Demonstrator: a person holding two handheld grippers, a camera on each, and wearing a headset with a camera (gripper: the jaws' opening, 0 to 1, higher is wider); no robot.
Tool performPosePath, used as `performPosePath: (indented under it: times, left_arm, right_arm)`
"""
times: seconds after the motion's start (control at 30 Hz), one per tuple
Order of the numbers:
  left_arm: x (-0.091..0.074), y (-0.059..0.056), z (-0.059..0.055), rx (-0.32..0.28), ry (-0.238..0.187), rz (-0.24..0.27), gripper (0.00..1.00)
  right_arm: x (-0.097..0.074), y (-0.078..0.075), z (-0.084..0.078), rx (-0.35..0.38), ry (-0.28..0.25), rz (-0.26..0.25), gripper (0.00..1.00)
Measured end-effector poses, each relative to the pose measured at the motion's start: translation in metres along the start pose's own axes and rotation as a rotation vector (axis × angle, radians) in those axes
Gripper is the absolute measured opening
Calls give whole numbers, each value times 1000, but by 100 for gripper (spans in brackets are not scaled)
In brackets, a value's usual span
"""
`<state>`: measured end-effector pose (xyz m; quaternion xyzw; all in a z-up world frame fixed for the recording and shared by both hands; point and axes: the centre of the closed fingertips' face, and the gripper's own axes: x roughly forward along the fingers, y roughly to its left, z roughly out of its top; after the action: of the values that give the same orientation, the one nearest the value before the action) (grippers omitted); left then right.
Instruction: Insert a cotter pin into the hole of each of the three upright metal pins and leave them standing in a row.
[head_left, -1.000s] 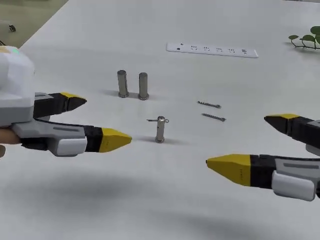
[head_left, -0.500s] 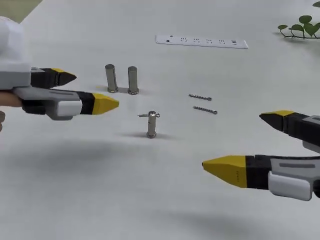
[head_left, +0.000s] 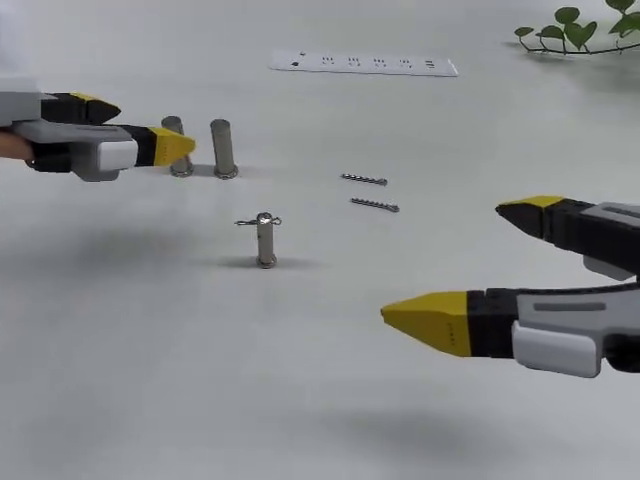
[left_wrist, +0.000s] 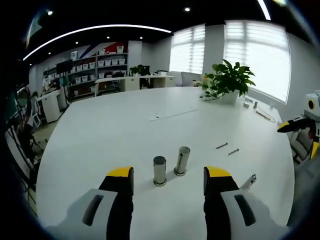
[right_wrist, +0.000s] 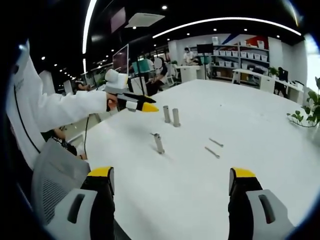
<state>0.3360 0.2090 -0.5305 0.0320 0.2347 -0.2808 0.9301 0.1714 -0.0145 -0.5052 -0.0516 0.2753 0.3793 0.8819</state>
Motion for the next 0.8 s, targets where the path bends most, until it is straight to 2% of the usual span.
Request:
performPosePath:
  times: [0.03,0.17,0.3,0.43,0.6,0.7,0.8]
  left_arm:
    - [3,4,0,7,0,23,50]
    - [10,5,-1,-6,-1,39,44]
    - [17,4,-7,-19,28,45,36]
    - [26,7,-13,-18,47,73,36]
    - [36,9,-12,-38,31,91,30]
    - [40,7,-6,-97,-6,76,24]
    - [43,9,-5,-85,-9,80,20]
  right_arm:
    - [0,-1,0,1,-2,-2,93]
    - [0,-5,-4,20,2,-5,93]
    - [0,-5,-6,28,11,-4,92]
    - [1,-5,-5,29,13,1,92]
    - [0,-11,-4,31,15,-8,91]
    - [0,-13,-4,30,16,-11,91]
    - [0,-16,-6,37,25,-18,91]
